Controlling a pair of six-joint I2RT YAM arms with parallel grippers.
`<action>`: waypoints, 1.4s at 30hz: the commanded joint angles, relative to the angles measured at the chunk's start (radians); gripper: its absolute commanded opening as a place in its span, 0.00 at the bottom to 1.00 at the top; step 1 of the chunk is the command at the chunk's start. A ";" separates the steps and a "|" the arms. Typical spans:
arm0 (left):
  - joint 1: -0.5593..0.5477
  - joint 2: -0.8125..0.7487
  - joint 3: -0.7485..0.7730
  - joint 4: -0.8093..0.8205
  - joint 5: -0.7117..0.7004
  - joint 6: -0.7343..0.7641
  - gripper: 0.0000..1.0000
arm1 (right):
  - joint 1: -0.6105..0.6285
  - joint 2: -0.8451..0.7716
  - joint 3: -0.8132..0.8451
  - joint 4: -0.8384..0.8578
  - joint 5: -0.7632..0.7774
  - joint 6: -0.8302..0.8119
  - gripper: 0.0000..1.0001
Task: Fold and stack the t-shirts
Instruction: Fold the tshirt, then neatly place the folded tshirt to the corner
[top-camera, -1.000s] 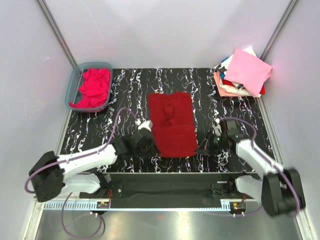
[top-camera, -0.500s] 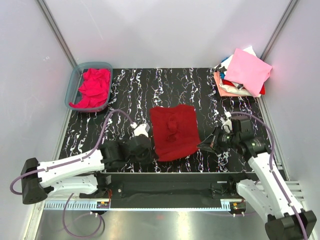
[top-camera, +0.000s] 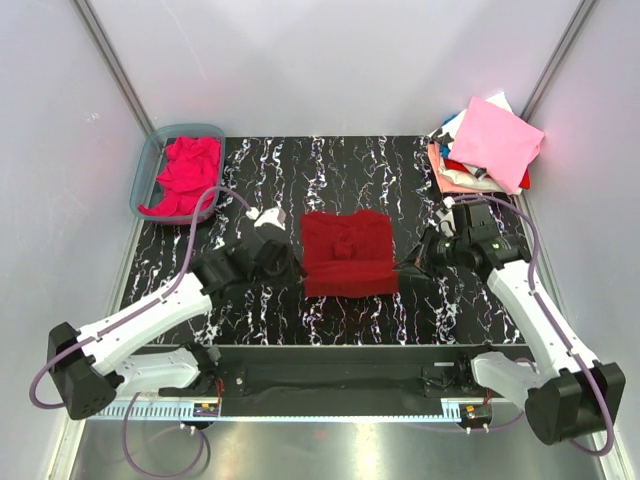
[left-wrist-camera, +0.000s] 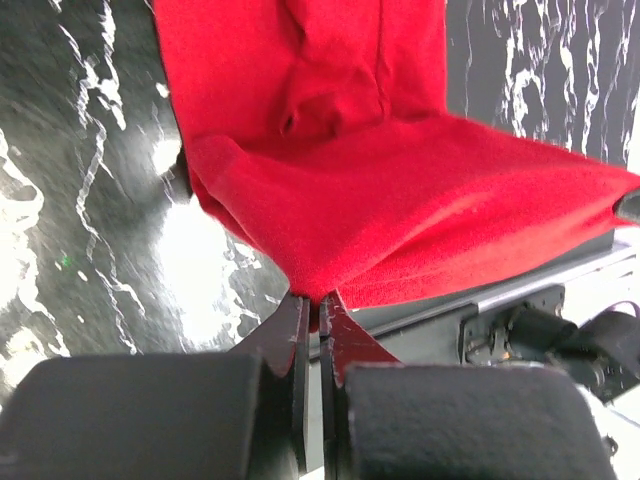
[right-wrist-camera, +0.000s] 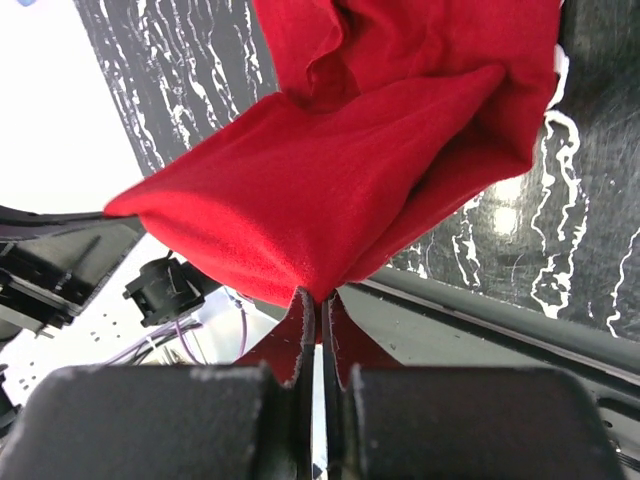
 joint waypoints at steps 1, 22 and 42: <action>0.085 0.016 0.063 0.017 0.045 0.092 0.00 | -0.001 0.049 0.071 0.027 0.061 -0.039 0.00; 0.534 0.948 0.829 0.015 0.546 0.385 0.94 | -0.089 1.146 1.142 -0.194 0.297 -0.044 0.84; 0.508 0.397 0.216 0.111 0.435 0.390 0.97 | -0.134 0.899 0.473 0.282 0.034 -0.145 0.85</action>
